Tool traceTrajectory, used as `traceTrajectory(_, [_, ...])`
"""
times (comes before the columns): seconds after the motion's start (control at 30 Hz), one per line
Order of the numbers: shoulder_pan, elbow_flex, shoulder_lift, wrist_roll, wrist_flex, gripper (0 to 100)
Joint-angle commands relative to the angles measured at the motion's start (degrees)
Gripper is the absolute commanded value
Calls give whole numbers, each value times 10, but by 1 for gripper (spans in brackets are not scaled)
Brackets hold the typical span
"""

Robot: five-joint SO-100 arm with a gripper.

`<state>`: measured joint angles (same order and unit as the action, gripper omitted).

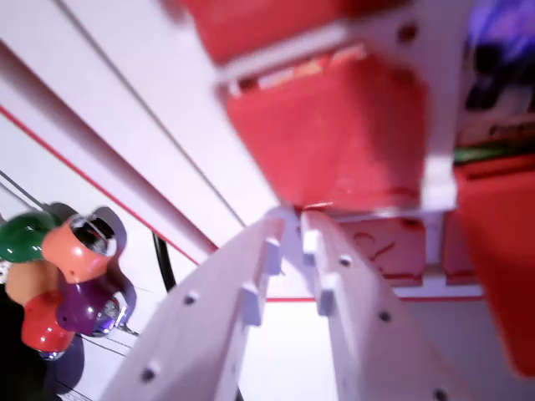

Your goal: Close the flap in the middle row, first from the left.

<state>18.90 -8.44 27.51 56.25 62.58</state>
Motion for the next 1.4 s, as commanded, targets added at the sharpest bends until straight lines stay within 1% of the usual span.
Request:
traceTrajectory(0.0, [-9, 62, 24, 5, -21, 2])
traceTrajectory(0.17, [-9, 62, 25, 8, -21, 2])
traceTrajectory(0.37, [-5, 58, 45, 2, -5, 2])
traceTrajectory(0.6, [2, 34, 91, -10, 25, 2])
traceTrajectory(0.77, [2, 9, 135, -7, 47, 2])
traceTrajectory(0.93, [-2, -33, 199, 8, 52, 2])
traceTrajectory(1.07, [-5, -76, 255, 33, 58, 2])
traceTrajectory(1.23, [-17, -149, 342, 62, 58, 2])
traceTrajectory(1.37, [-27, -233, 425, 93, 51, 2])
